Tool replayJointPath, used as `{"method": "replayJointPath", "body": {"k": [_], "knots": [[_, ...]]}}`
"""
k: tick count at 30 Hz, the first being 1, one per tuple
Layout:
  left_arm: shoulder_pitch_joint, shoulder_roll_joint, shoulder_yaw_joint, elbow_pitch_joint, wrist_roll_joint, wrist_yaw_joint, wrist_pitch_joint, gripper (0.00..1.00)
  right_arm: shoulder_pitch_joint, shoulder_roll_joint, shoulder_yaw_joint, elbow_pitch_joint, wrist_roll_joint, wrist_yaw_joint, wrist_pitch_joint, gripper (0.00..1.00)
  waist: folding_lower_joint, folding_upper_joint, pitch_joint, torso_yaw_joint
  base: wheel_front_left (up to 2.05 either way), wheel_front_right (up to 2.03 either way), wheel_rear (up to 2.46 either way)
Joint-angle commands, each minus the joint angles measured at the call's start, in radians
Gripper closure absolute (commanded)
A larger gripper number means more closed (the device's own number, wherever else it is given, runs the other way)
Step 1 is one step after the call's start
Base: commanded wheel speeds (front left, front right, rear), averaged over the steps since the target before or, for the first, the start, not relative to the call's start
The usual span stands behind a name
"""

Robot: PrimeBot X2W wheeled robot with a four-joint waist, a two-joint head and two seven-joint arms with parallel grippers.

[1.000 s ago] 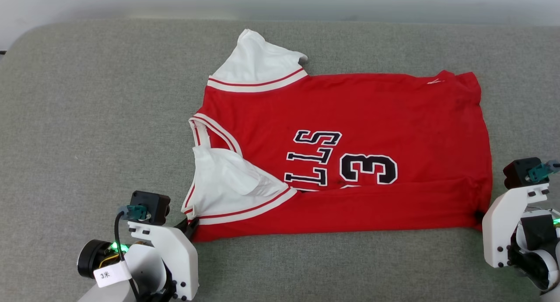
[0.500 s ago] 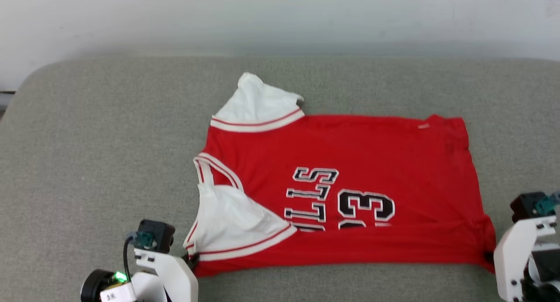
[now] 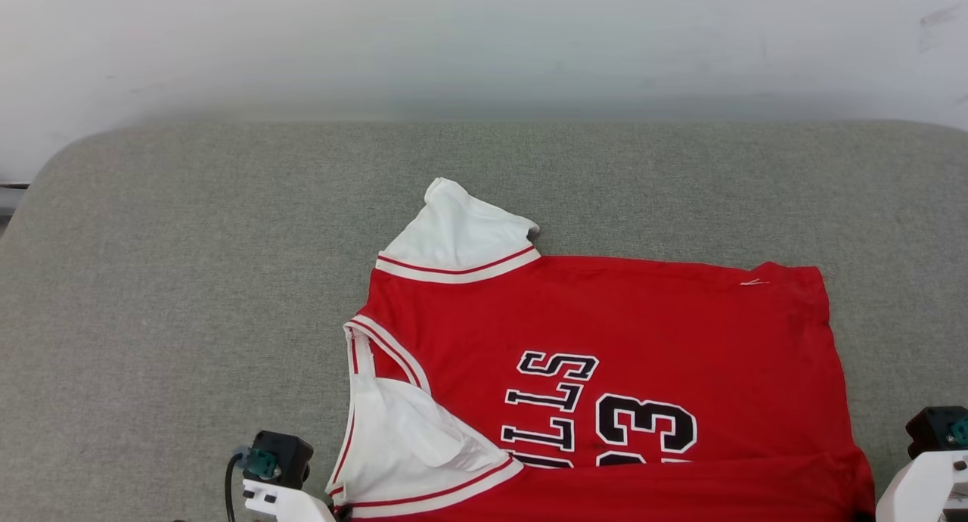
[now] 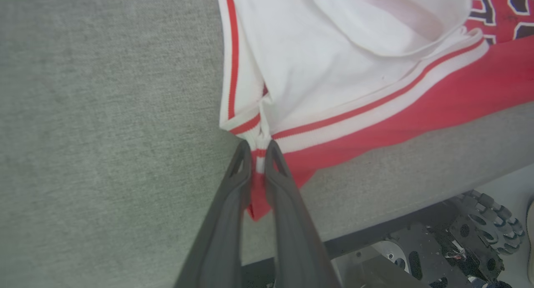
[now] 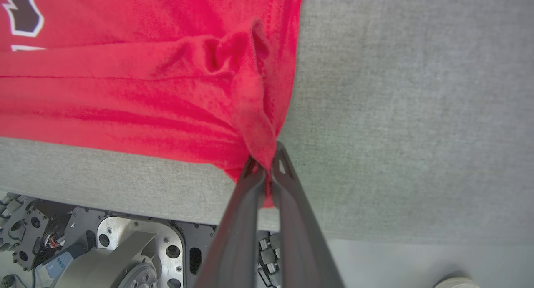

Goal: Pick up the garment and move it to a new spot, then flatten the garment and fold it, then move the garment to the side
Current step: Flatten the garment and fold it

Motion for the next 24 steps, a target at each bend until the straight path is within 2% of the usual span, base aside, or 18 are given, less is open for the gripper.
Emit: {"method": "replayJointPath", "body": {"k": [1,13,14,15,16,24], "knots": [[0.006,-0.002,-0.003,0.008,-0.001,-0.002,0.004,1.0,0.011,0.008,-0.012,0.004,-0.009,-0.002,-0.006,1.0,0.0001,0.0,0.004,-0.002,0.0,0.0,0.0],[-0.028,-0.034,-0.023,0.097,0.001,-0.037,-0.02,1.0,-0.024,0.036,0.003,0.066,-0.044,-0.002,-0.059,1.0,0.0001,0.0,0.026,-0.012,0.0,0.0,0.0],[-0.031,-0.036,-0.024,0.103,0.005,-0.038,-0.026,0.72,-0.028,0.036,0.003,0.069,-0.048,-0.002,-0.068,0.85,0.0001,0.0,0.025,-0.011,0.0,0.0,0.0],[-0.033,-0.037,-0.026,0.109,0.011,-0.04,-0.031,0.22,-0.031,0.034,0.005,0.072,-0.052,-0.002,-0.079,0.26,0.0001,0.0,0.024,-0.011,0.0,0.0,0.0],[-0.035,-0.038,-0.026,0.113,0.013,-0.041,-0.035,0.0,-0.033,0.034,0.006,0.076,-0.055,-0.002,-0.086,0.0,0.0001,0.0,0.022,-0.011,0.0,0.0,0.0],[-0.046,-0.019,-0.002,0.093,0.029,-0.018,-0.069,0.0,-0.04,0.007,0.011,0.039,-0.08,-0.002,-0.117,0.0,0.0001,0.0,-0.013,-0.024,0.0,0.0,0.0]]}}
